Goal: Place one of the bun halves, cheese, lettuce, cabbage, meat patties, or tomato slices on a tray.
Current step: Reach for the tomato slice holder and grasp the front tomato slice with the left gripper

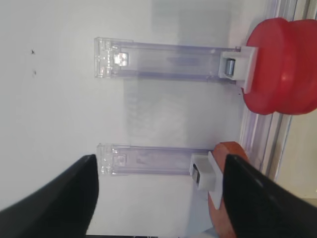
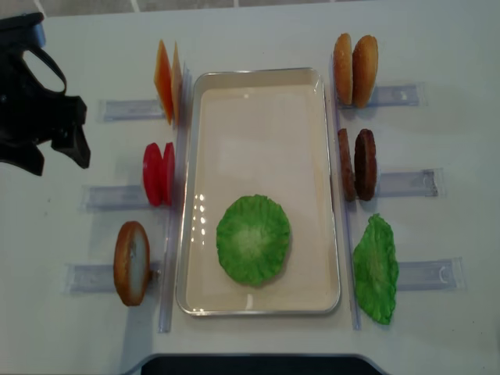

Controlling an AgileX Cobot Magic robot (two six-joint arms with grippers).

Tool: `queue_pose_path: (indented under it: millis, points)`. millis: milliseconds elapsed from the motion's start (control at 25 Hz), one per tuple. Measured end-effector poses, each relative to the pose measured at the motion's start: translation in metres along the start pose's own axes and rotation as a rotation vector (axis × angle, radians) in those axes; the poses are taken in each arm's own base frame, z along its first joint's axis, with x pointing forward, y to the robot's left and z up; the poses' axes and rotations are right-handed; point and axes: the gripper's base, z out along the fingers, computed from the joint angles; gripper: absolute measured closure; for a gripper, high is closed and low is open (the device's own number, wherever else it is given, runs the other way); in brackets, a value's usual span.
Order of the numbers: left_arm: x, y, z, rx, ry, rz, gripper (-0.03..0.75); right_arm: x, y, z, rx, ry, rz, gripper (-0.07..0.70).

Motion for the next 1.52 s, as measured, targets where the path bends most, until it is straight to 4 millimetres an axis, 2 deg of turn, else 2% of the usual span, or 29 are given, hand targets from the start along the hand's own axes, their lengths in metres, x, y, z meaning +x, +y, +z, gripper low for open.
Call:
queue_pose_path:
  millis: [320, 520, 760, 920, 1200, 1520]
  points:
    - [-0.019, -0.006, 0.002, -0.004, -0.003, -0.064, 0.125, 0.000, 0.000, 0.000, 0.000, 0.000, 0.000, 0.097]
    - [-0.026, -0.030, 0.005, 0.005, 0.000, -0.048, 0.125, 0.000, 0.000, 0.000, 0.000, 0.000, 0.000, 0.097]
    - [-0.021, -0.073, 0.020, 0.006, 0.051, 0.002, 0.125, 0.000, 0.000, 0.000, 0.000, 0.000, 0.000, 0.097]
    - [-0.016, -0.094, 0.026, 0.007, 0.063, 0.021, 0.125, 0.000, 0.000, 0.000, 0.000, 0.000, 0.000, 0.097]
    - [-0.015, -0.117, 0.031, 0.026, 0.035, 0.016, 0.125, 0.000, 0.000, 0.000, 0.000, 0.000, 0.000, 0.097]
    - [-0.022, -0.125, 0.046, 0.036, 0.018, 0.004, 0.125, 0.000, 0.000, 0.000, 0.000, 0.000, 0.000, 0.097]
